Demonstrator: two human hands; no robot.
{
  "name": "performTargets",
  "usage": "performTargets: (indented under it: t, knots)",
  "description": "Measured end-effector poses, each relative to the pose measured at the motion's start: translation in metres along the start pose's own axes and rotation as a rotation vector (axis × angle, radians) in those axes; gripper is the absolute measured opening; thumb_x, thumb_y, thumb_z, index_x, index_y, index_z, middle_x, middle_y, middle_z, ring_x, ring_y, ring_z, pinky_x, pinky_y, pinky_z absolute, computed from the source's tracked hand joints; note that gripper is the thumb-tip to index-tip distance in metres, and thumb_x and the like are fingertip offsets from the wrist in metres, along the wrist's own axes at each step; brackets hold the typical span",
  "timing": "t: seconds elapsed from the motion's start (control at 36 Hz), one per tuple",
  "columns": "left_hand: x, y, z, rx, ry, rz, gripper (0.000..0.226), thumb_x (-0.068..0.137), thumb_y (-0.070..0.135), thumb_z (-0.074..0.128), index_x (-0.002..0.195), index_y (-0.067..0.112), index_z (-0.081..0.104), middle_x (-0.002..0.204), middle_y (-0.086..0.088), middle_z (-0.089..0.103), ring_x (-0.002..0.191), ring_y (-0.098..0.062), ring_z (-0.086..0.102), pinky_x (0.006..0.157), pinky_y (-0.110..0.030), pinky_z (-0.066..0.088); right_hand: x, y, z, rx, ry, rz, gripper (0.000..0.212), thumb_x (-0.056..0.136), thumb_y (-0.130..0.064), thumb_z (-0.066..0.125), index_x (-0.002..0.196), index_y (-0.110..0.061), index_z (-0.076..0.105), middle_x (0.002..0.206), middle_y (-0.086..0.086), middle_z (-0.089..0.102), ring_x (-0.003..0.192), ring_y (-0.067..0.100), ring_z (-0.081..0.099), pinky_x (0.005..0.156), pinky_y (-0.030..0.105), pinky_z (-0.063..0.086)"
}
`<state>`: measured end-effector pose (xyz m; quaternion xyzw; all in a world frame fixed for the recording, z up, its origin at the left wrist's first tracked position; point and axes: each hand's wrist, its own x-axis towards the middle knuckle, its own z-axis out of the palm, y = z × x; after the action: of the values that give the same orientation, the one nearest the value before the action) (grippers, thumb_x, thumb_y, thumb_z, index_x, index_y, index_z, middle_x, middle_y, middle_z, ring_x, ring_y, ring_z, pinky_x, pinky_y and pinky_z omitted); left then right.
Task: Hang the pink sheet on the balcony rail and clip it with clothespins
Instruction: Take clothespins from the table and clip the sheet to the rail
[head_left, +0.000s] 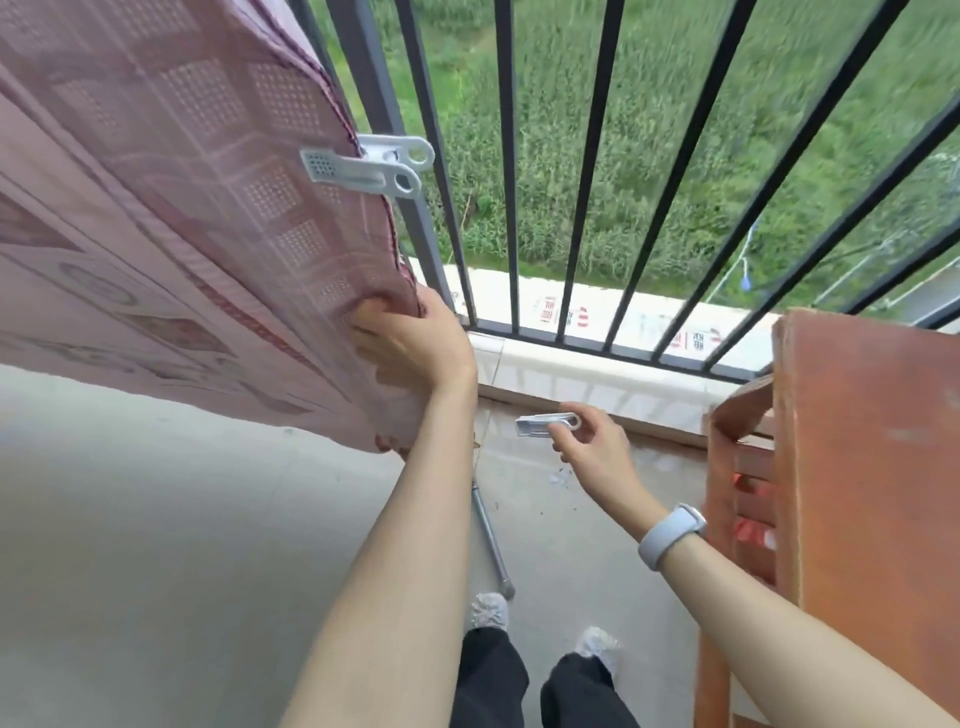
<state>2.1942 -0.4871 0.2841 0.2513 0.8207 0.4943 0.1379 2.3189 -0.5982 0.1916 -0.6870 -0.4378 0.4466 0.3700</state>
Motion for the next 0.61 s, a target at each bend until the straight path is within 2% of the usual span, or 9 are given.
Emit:
performTargets:
  t: [0.06,0.11,0.17,0.22,0.25,0.36,0.5,0.61]
  knots:
    - [0.007,-0.013,-0.005,0.004,0.008,0.046,0.024,0.085,0.025,0.048,0.095,0.004,0.053,0.097,-0.016,0.060,0.095,-0.037,0.055,0.072,-0.036,0.037,0.003,-0.001,-0.005,0.021,0.005,-0.019,0.028,0.080,-0.027,0.064,0.107,-0.022,0.057,0.103,0.006,0.062,0.086,0.018,0.063,0.083,0.044,0.052]
    - [0.007,-0.023,-0.015,-0.022,-0.043,0.111,0.024,0.088,0.027,0.048,0.082,0.006,0.058,0.083,-0.014,0.065,0.078,-0.035,0.058,0.062,-0.031,0.038,0.007,-0.006,-0.008,0.044,0.000,-0.068,0.023,0.081,-0.020,0.066,0.102,-0.025,0.058,0.100,0.004,0.063,0.085,0.016,0.062,0.082,0.041,0.052]
    - [0.004,-0.030,-0.029,0.003,-0.125,0.202,0.028,0.089,0.030,0.050,0.070,0.011,0.057,0.072,-0.011,0.064,0.067,-0.030,0.052,0.057,-0.028,0.030,0.008,-0.014,-0.007,0.063,-0.010,-0.139,0.021,0.080,-0.018,0.067,0.096,-0.028,0.057,0.098,0.002,0.063,0.083,0.009,0.061,0.080,0.026,0.051]
    - [0.003,-0.034,-0.042,0.079,-0.227,0.254,0.033,0.089,0.030,0.051,0.060,0.012,0.050,0.062,-0.006,0.058,0.064,-0.026,0.045,0.056,-0.029,0.025,0.007,-0.022,-0.004,0.058,0.000,-0.219,0.022,0.080,-0.015,0.068,0.096,-0.024,0.058,0.097,0.002,0.059,0.081,0.001,0.057,0.074,0.007,0.043]
    - [0.003,-0.034,-0.048,0.130,-0.275,0.271,0.038,0.088,0.030,0.052,0.056,0.012,0.044,0.056,-0.004,0.052,0.063,-0.025,0.041,0.056,-0.030,0.024,0.006,-0.025,-0.001,0.052,0.011,-0.251,0.022,0.079,-0.013,0.069,0.097,-0.021,0.059,0.096,0.002,0.058,0.080,0.000,0.055,0.072,0.003,0.039]
    - [0.012,-0.029,-0.063,0.319,-0.428,0.339,0.049,0.087,0.034,0.054,0.046,0.010,0.038,0.049,-0.005,0.042,0.060,-0.027,0.037,0.055,-0.032,0.022,-0.002,-0.034,0.014,0.043,0.036,-0.338,0.025,0.075,-0.011,0.072,0.098,-0.010,0.063,0.088,0.001,0.055,0.075,0.006,0.055,0.069,0.007,0.039]
    - [0.022,-0.023,-0.070,0.453,-0.522,0.470,0.046,0.087,0.038,0.052,0.062,0.000,0.061,0.060,-0.016,0.058,0.066,-0.033,0.049,0.059,-0.034,0.035,-0.009,-0.040,0.034,0.072,0.081,-0.399,0.023,0.072,-0.010,0.074,0.094,-0.007,0.069,0.080,0.005,0.061,0.069,0.013,0.056,0.068,0.016,0.043]
    - [0.025,-0.020,-0.067,0.514,-0.550,0.522,0.047,0.087,0.037,0.049,0.063,-0.001,0.064,0.063,-0.019,0.061,0.068,-0.034,0.053,0.061,-0.034,0.037,-0.001,-0.047,0.049,0.105,0.155,-0.345,0.019,0.071,-0.013,0.075,0.089,-0.009,0.072,0.077,0.003,0.064,0.071,0.015,0.059,0.071,0.029,0.048]
